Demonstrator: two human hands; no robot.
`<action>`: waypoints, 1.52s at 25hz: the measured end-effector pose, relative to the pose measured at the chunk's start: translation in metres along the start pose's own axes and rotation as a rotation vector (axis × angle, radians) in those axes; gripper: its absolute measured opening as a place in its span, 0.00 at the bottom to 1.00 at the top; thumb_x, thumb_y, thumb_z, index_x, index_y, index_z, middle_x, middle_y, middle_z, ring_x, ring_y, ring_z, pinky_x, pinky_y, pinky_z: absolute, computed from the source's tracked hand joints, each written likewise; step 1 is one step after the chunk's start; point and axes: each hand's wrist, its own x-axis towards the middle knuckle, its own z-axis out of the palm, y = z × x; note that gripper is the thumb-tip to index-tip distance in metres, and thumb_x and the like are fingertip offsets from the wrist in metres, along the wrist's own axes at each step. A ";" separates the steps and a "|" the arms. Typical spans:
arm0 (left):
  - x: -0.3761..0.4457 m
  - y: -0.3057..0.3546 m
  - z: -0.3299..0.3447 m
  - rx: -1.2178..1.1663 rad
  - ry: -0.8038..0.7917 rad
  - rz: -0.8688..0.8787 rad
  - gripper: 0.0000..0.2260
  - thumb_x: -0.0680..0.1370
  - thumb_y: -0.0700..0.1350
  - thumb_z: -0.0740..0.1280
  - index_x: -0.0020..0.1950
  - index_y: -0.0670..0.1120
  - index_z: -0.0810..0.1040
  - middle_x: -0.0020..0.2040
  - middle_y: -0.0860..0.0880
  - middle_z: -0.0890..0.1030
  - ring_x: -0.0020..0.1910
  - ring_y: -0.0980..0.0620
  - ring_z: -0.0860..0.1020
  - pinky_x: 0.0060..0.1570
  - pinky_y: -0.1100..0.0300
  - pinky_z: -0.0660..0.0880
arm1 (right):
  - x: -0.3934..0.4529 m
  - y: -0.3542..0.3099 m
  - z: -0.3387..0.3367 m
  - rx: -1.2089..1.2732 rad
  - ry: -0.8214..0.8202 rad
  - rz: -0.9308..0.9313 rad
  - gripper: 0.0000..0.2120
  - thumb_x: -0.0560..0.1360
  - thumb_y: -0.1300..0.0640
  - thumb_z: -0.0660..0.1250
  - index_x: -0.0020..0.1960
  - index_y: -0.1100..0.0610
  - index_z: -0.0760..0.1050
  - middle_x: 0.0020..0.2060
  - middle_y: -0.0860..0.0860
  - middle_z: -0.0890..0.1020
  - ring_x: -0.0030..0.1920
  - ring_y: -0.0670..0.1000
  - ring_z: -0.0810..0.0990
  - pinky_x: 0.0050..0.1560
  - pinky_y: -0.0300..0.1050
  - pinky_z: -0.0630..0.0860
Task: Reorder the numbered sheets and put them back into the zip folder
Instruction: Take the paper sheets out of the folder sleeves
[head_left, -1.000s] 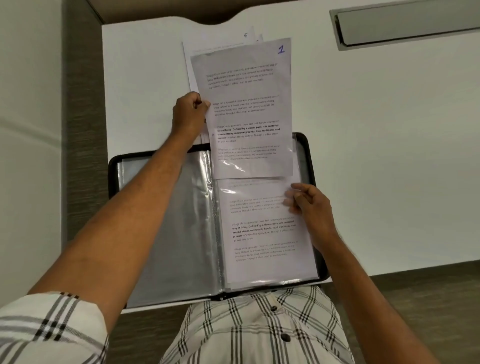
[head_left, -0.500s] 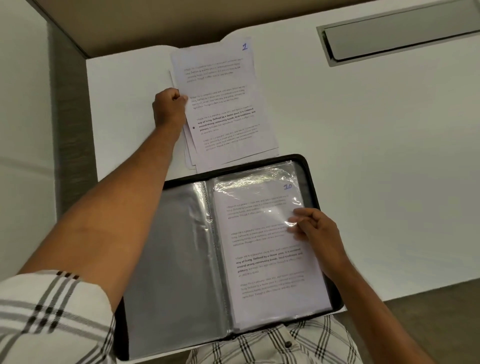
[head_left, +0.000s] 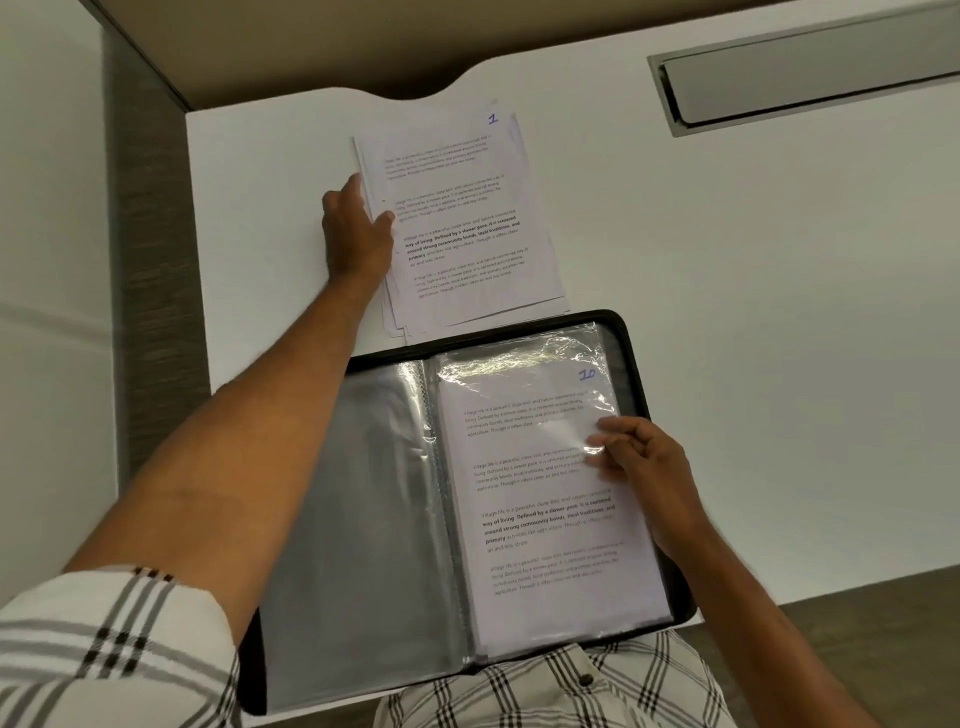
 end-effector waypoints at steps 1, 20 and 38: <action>-0.019 -0.003 -0.001 -0.006 0.011 0.058 0.22 0.82 0.45 0.67 0.76 0.47 0.69 0.69 0.44 0.71 0.67 0.46 0.72 0.66 0.52 0.74 | -0.002 -0.001 0.000 0.006 0.001 0.003 0.08 0.83 0.60 0.67 0.61 0.56 0.81 0.50 0.53 0.88 0.49 0.56 0.88 0.53 0.52 0.83; -0.327 -0.091 -0.062 -0.297 -0.282 -0.082 0.10 0.83 0.49 0.67 0.62 0.52 0.82 0.55 0.55 0.83 0.52 0.56 0.82 0.58 0.53 0.80 | -0.077 -0.043 0.079 -0.154 -0.749 -0.052 0.26 0.82 0.33 0.56 0.71 0.43 0.79 0.74 0.43 0.76 0.76 0.46 0.71 0.77 0.53 0.66; -0.317 -0.135 -0.147 -0.610 -0.245 -0.627 0.29 0.80 0.70 0.55 0.63 0.50 0.79 0.54 0.49 0.87 0.52 0.46 0.84 0.50 0.50 0.77 | -0.103 0.012 0.169 -0.661 -0.946 -0.307 0.24 0.86 0.41 0.56 0.80 0.45 0.67 0.82 0.44 0.63 0.84 0.44 0.47 0.83 0.61 0.47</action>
